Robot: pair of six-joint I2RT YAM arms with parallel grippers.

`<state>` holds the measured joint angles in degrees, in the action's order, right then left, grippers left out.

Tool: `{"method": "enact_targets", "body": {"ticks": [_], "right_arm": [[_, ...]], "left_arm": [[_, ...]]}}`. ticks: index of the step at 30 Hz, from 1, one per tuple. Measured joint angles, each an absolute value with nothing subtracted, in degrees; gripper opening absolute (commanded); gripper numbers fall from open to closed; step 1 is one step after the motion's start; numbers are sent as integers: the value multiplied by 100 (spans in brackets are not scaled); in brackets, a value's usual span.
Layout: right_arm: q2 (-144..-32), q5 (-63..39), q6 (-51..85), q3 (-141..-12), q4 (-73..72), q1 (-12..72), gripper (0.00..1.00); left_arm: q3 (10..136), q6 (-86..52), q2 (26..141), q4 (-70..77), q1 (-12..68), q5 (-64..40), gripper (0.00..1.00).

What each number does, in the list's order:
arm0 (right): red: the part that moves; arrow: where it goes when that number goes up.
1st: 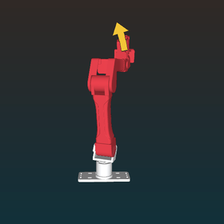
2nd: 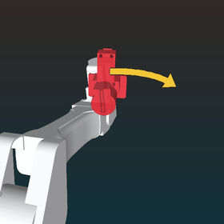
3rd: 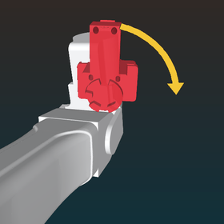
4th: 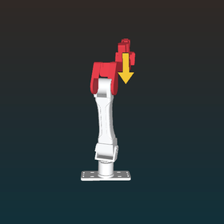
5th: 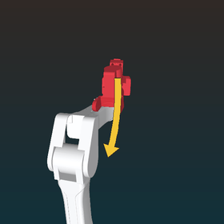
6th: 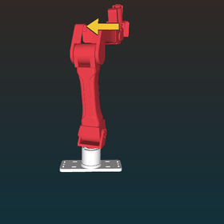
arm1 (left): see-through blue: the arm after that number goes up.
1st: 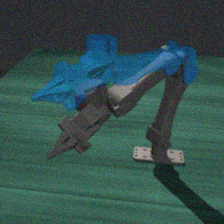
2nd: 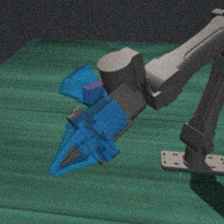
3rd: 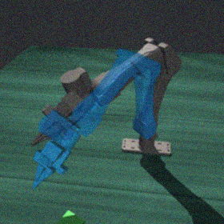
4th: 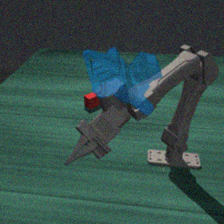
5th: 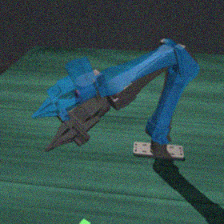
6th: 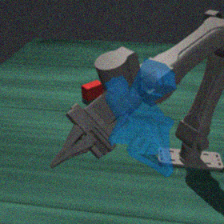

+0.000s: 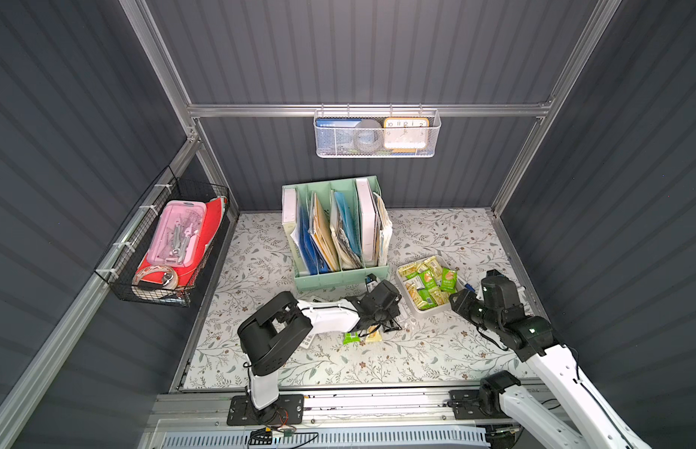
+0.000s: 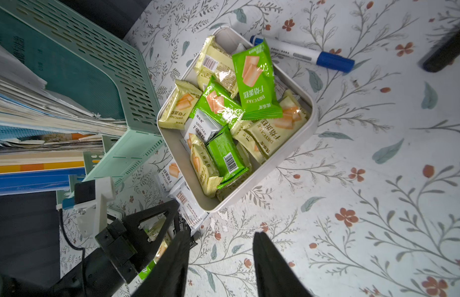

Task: Take the cookies out of the storage box
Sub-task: Place the cookie at the center of the board.

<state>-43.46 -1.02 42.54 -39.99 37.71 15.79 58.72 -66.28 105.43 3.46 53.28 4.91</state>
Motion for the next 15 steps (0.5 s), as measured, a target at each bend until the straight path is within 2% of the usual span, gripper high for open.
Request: {"method": "enact_targets", "body": {"ticks": [3,5,15], "right_arm": [[-4707,-233,4121,-4060,3776,1579,47],[-4939,-307,4034,-4130,3769,1579,47],[-6348,-368,3210,-4956,3664,1752,47]], "left_arm": [[5902,-6595,10425,180,5328,679,32],[5913,-6576,10261,119,5328,797,36],[5863,-6554,8914,364,5328,1844,38]]}}
